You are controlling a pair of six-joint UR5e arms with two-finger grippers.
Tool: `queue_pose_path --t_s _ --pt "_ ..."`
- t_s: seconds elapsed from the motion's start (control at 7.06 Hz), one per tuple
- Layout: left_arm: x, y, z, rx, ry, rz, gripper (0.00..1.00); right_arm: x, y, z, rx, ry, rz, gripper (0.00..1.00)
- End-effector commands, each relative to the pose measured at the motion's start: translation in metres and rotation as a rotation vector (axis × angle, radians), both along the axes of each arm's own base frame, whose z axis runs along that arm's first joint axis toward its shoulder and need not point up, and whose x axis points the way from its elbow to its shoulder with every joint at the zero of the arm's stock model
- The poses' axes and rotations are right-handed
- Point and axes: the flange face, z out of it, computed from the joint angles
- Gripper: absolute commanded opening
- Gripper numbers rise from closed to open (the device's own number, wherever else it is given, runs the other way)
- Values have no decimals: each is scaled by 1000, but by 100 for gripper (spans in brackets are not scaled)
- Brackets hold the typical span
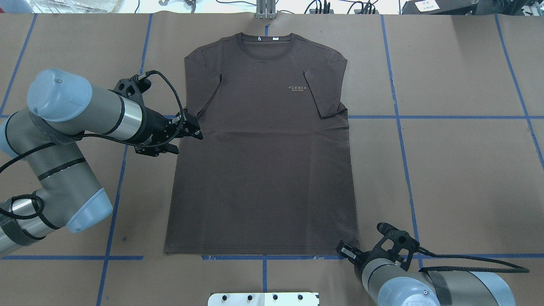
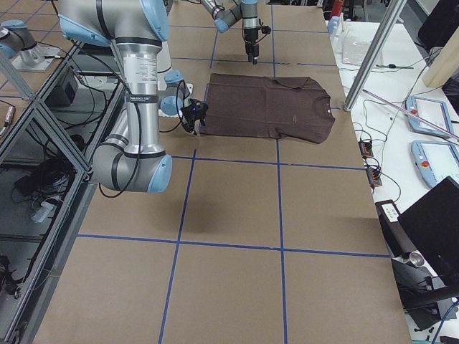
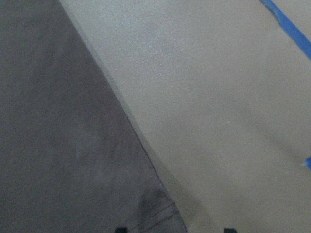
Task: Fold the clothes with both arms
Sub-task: 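Move the right gripper to the near hem corner while the left gripper lifts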
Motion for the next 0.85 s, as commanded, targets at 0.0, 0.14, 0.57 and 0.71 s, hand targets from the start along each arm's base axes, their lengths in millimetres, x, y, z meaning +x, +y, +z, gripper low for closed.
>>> queue_pose_path --t_s 0.0,0.14,0.57,0.71 --pt "0 0 1 1 -1 0 79 -2 0 4 1 10 -1 66" --pt "-1 -1 1 1 -1 -1 79 -3 0 7 1 24 -2 59" --pt "-5 3 2 1 -1 0 79 -1 0 4 1 25 -5 0" --pt "-19 16 10 0 -1 7 79 0 -2 0 -1 18 -4 0"
